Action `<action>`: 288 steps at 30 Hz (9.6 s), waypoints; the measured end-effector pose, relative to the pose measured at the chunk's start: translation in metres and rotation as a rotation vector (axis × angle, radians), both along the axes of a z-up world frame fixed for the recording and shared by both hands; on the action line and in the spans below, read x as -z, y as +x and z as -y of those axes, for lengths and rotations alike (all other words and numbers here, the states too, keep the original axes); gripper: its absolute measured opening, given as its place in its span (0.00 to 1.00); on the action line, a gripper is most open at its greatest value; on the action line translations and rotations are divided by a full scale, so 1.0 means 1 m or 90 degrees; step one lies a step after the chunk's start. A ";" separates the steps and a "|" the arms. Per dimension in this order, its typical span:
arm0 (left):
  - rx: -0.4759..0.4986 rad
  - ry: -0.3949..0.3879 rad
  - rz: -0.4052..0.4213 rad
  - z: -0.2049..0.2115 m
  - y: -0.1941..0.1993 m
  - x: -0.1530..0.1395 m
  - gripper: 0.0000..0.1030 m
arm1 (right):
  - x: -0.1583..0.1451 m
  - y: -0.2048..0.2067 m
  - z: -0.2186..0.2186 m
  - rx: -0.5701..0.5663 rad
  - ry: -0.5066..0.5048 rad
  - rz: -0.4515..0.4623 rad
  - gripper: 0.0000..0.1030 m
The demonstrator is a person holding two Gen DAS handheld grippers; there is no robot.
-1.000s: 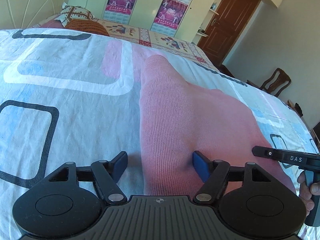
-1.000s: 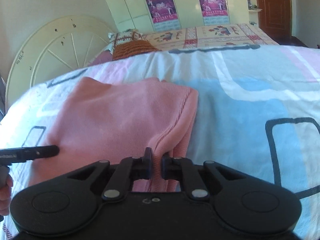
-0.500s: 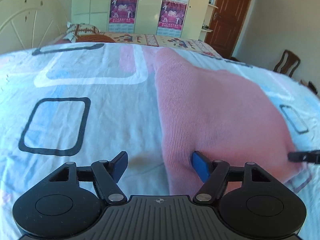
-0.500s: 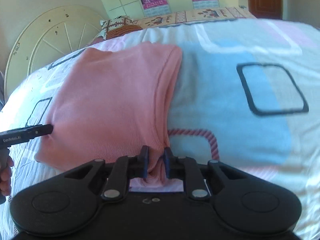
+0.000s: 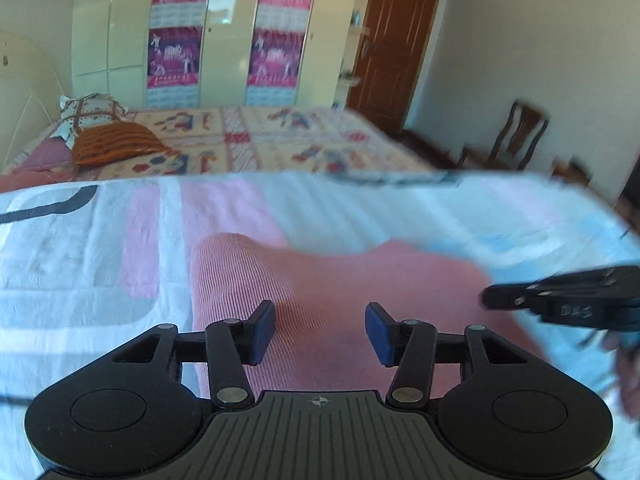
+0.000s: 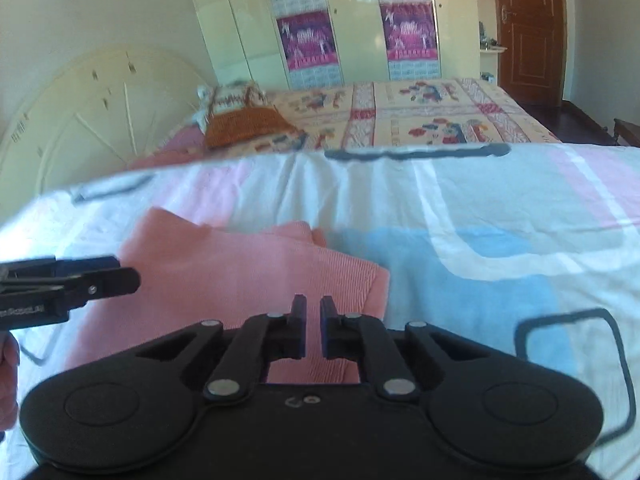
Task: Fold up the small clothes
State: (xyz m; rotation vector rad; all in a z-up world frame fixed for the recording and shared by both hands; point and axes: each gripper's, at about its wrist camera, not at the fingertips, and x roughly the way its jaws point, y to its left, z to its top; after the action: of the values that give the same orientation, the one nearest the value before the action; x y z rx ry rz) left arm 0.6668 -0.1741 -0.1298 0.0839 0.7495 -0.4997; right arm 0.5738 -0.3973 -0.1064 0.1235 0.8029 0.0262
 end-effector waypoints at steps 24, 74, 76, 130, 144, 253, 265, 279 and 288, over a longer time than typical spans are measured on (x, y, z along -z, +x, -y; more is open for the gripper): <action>-0.124 0.020 -0.008 -0.038 -0.059 -0.016 0.47 | -0.016 -0.043 -0.013 -0.055 -0.033 0.024 0.18; -0.093 -0.175 -0.212 -0.046 -0.051 0.037 0.79 | 0.059 -0.029 0.081 -0.086 0.438 -0.125 0.50; -0.100 -0.181 -0.218 -0.043 -0.048 0.037 0.79 | 0.060 -0.023 0.071 -0.101 0.437 -0.130 0.49; -0.154 -0.185 -0.127 -0.353 -0.059 0.050 0.68 | 0.034 -0.006 -0.263 -0.136 0.106 -0.101 0.24; -0.131 -0.129 -0.132 -0.351 -0.036 0.050 0.68 | 0.035 -0.003 -0.252 -0.064 0.060 -0.093 0.11; -0.247 -0.015 0.187 -0.291 -0.538 -0.156 1.00 | -0.150 -0.439 -0.299 -0.031 -0.056 0.167 0.93; -0.241 -0.012 0.189 -0.290 -0.539 -0.156 1.00 | -0.149 -0.440 -0.299 -0.029 -0.055 0.164 0.93; -0.243 -0.014 0.192 -0.289 -0.537 -0.157 1.00 | -0.149 -0.439 -0.299 -0.026 -0.056 0.169 0.93; -0.239 -0.011 0.194 -0.288 -0.534 -0.157 1.00 | -0.150 -0.439 -0.298 -0.024 -0.059 0.172 0.93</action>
State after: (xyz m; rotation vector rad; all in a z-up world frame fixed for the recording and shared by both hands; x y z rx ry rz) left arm 0.1330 0.1134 0.0276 0.0012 0.4473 -0.1301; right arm 0.1349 -0.0997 0.0433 0.0167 0.5347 0.0409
